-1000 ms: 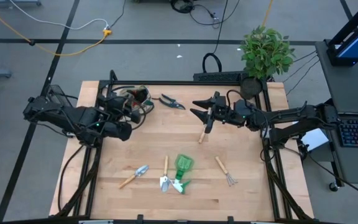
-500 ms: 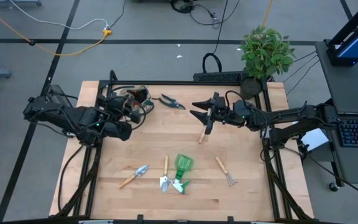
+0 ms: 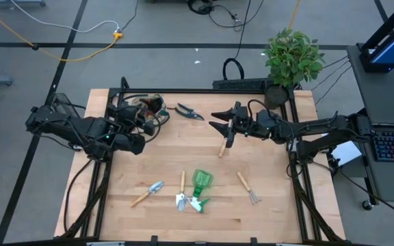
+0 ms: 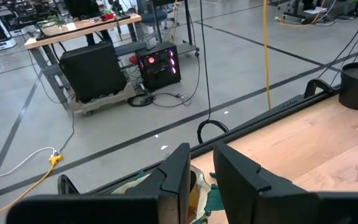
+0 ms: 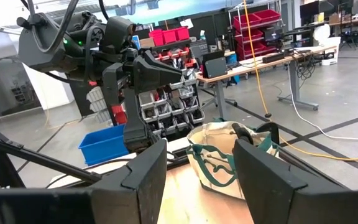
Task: Pick & Place Garden tools in Gardening bag
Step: Put the green spray bottle into the gardening bag
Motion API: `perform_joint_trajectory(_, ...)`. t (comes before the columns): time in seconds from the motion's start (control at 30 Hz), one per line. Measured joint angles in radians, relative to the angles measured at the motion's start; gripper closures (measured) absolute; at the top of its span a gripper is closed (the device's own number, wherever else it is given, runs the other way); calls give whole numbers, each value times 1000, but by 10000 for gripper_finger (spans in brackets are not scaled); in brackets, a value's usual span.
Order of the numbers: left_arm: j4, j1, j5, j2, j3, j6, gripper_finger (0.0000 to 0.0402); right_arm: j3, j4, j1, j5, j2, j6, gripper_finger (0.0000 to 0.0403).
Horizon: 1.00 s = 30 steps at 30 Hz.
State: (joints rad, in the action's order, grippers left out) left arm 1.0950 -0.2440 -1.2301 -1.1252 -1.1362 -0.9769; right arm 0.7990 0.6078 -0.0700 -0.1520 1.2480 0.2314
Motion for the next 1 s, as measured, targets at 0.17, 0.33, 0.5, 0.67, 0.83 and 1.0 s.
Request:
perform_joint_trajectory(0.17,0,0,1,0,0,0,325,0,0,0,7,0,0,222)
perform_joint_trajectory(0.33,0,-7,14,0,0,0,325,0,-7,0,37,0,-8,222)
perform_joint_trajectory(0.5,5,-30,65,0,0,0,325,0,-15,0,130,0,-17,222)
perform_joint_trajectory(0.67,28,-66,117,8,0,-14,325,0,-20,2,258,0,-17,222)
perform_joint_trajectory(0.83,99,-116,152,26,7,-112,325,0,-59,35,301,0,-59,222)
perform_joint_trajectory(1.0,103,-176,153,76,63,-204,325,0,-116,70,313,0,-68,222)
